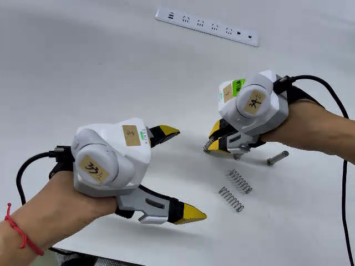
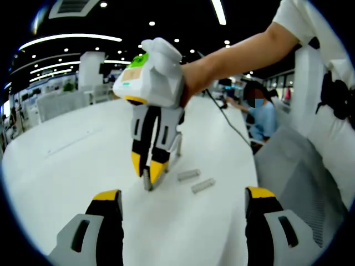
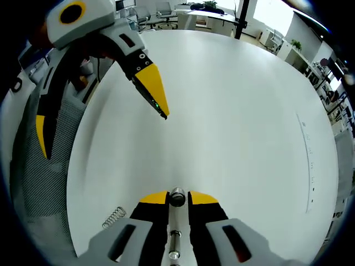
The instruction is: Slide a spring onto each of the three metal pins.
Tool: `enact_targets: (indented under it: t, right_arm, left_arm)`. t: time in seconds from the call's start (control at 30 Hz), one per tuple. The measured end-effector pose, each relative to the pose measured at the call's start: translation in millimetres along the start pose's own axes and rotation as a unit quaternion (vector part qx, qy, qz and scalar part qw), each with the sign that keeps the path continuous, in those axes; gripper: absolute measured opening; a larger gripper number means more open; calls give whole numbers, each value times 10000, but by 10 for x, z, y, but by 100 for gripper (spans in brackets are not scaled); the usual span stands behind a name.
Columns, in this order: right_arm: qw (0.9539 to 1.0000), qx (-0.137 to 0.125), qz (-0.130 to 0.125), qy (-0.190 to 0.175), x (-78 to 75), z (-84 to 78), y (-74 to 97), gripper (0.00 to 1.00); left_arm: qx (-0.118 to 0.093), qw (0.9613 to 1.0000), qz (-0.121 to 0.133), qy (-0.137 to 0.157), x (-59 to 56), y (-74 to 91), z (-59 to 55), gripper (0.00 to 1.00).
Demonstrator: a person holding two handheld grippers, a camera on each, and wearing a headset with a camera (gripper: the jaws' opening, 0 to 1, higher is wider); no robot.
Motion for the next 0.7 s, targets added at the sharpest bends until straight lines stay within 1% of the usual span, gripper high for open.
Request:
enact_targets:
  t: [0.17,0.27,0.33,0.4,0.43,0.5,0.6,0.67,0.7]
  right_arm:
    - [9999,-136,-19,-66,-19,-20,32,18]
    - [9996,-241,-69,-131,-9,-30,109,23]
    - [9989,-394,-113,-210,-16,-67,141,26]
    - [9977,-559,-151,-355,-4,-78,228,29]
    - [9971,-618,-169,-399,-6,-99,232,31]
    - [9960,-734,-154,-495,20,-132,300,35]
    - [9933,-961,-188,-616,73,-182,402,40]
    - [9902,-1158,-174,-757,123,-222,482,43]
    - [9886,-1249,-191,-819,104,-281,482,46]
  left_arm:
    - [19,10000,11,-12,-8,7,7,92]
    - [44,10000,20,-29,-11,8,5,93]
    - [59,10000,19,-32,-14,11,8,93]
    - [95,9999,43,-61,-9,19,8,93]
    - [103,9999,52,-72,-7,22,10,93]
    - [100,9999,64,-78,-3,32,19,94]
    - [149,9998,88,-140,-2,43,31,94]
    - [183,9997,97,-164,-2,47,36,94]
    - [199,9996,110,-183,-4,50,42,94]
Point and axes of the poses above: the centre of the closed fingertips' face, and the gripper's own axes: y roughly backward along the fingers, x roughly to its left, z roughly out of its top, the point moved 9 cm from there along y, roughly backward along the fingers, and after that the axes turned 15 degrees about x, right-handed, at the moved point
